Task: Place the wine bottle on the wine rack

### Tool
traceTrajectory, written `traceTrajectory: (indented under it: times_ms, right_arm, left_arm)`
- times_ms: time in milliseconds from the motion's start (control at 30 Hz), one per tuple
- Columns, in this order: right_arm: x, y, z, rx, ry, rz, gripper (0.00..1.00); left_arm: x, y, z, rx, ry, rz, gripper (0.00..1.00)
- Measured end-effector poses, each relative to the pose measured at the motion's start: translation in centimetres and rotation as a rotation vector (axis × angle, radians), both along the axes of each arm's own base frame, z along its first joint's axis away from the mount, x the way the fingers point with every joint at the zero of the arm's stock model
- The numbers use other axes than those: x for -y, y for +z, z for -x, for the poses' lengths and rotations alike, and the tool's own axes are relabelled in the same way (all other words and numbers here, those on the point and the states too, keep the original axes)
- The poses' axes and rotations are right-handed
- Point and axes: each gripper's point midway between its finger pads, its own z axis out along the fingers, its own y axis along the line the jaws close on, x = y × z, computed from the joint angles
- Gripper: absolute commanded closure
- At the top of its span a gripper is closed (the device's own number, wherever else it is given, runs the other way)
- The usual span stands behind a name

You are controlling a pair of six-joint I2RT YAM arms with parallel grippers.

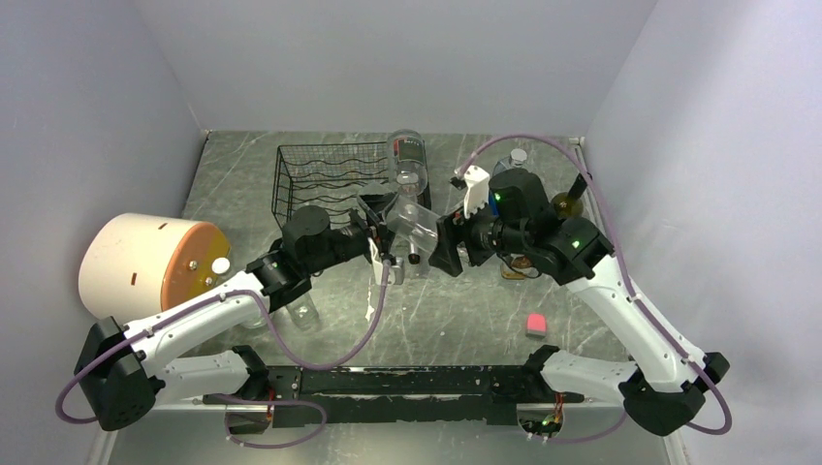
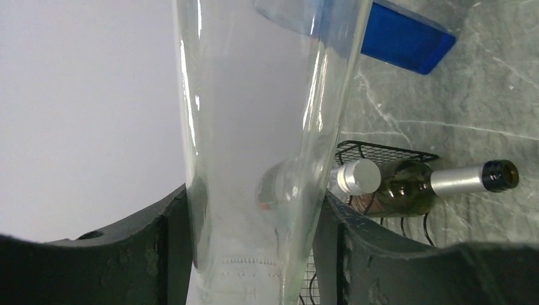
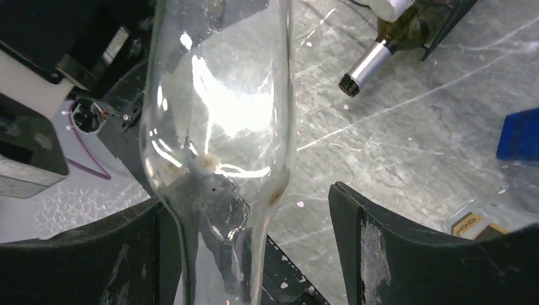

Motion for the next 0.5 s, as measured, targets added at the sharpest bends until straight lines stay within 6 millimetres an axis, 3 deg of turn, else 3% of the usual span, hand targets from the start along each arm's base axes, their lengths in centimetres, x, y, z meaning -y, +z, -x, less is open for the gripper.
traceTrajectory:
  times_ms: [133,500]
  right_arm:
    - [-0.1,-1.5,-0.1,0.003,0.002,-0.004,0.21]
    - [-1.3,-0.8,-1.5,0.049,0.028,-0.008,0.15]
  left_arm:
    - [0.0,-0.6,0.1,-0.004,0.002,-0.025,0.93]
    - [-1.0,-0.5,-1.0,0.061,0.08,-0.073,0.93]
